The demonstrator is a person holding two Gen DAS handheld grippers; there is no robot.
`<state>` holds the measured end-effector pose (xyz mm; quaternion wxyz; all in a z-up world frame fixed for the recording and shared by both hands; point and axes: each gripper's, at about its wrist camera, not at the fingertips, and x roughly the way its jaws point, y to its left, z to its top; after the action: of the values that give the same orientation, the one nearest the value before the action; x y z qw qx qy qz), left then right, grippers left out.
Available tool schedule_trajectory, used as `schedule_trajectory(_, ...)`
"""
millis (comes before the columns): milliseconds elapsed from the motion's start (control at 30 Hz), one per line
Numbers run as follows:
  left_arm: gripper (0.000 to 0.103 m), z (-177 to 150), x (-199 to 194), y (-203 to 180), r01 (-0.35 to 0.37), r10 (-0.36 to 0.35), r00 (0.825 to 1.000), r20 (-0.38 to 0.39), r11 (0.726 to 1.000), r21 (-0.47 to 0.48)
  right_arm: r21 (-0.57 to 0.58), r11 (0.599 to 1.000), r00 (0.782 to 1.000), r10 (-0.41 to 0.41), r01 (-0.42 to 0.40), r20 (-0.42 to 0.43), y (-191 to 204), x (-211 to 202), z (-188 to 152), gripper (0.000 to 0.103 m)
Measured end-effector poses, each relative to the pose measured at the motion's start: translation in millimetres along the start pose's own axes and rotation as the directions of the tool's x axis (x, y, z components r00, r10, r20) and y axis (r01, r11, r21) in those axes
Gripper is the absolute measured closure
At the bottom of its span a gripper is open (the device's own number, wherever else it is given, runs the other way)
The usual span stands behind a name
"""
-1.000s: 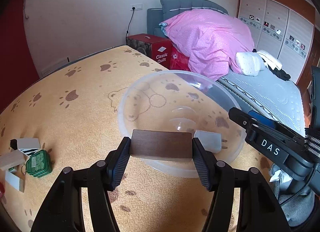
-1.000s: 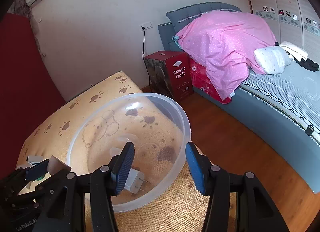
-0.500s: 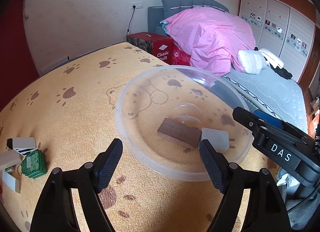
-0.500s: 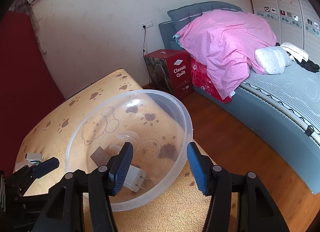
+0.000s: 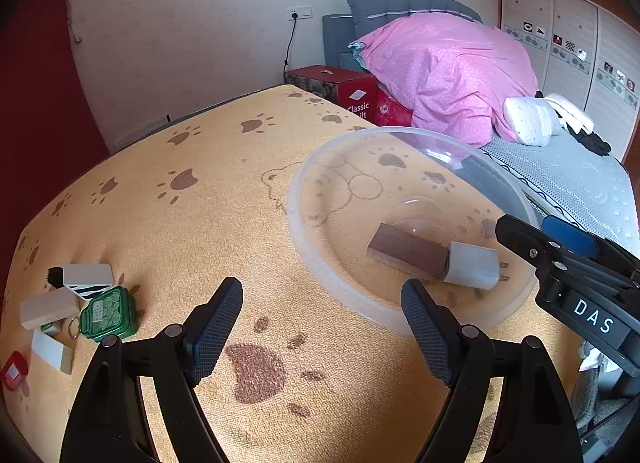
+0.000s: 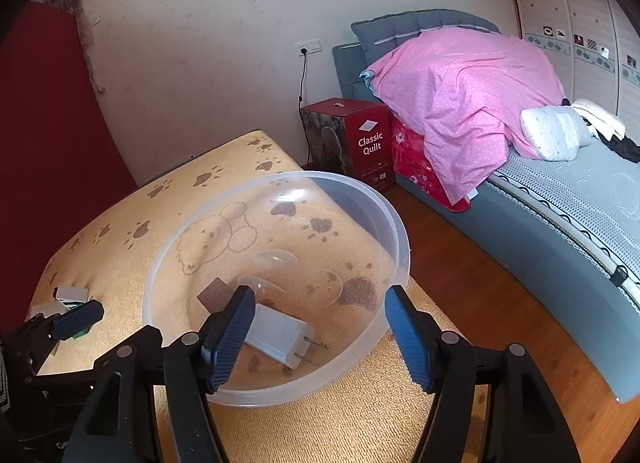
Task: Organize rigid objects
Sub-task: 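Open the right gripper over the bowl while the left gripper releases the grey block inside, then withdraw both open grippers from the bowl back toward the remaining objects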
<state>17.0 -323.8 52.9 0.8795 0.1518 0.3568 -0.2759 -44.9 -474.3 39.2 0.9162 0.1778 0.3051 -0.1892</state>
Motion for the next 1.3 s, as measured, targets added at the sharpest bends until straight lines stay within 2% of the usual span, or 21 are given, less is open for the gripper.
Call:
schedule_trajectory(300,0.021,-7.8,-10.8,19.2,-0.077,0.077,0.997,0.010,0.997,-0.015,-0.043,0.999,1.000,0.024,-0.024,0.000,17.0,-7.0,-4.2,0.027)
schedule_trajectory(633,0.019,-21.8,-21.6,53.5,-0.144,0.144,0.990,-0.002,0.987,-0.074,-0.092,0.993,0.997,0.075,-0.077,-0.020,44.4,-12.5,-9.0,0.021)
schedule_trajectory(800,0.014,-31.4,-28.8,74.1,-0.174,0.174,0.985,-0.008,0.978,-0.117,-0.109,0.987,0.992,0.117,-0.121,-0.041,61.7,-13.9,-12.8,0.014)
schedule_trajectory(1000,0.009,-42.9,-36.5,100.2,-0.201,0.201,0.979,-0.016,0.964,-0.175,-0.072,0.965,0.963,0.241,-0.251,-0.121,79.6,-9.6,-18.5,0.008)
schedule_trajectory(1300,0.009,-58.7,-44.8,140.9,-0.244,0.244,0.969,-0.030,0.936,-0.255,-0.113,0.948,0.947,0.279,-0.299,-0.162,113.4,-11.4,-26.2,0.008)
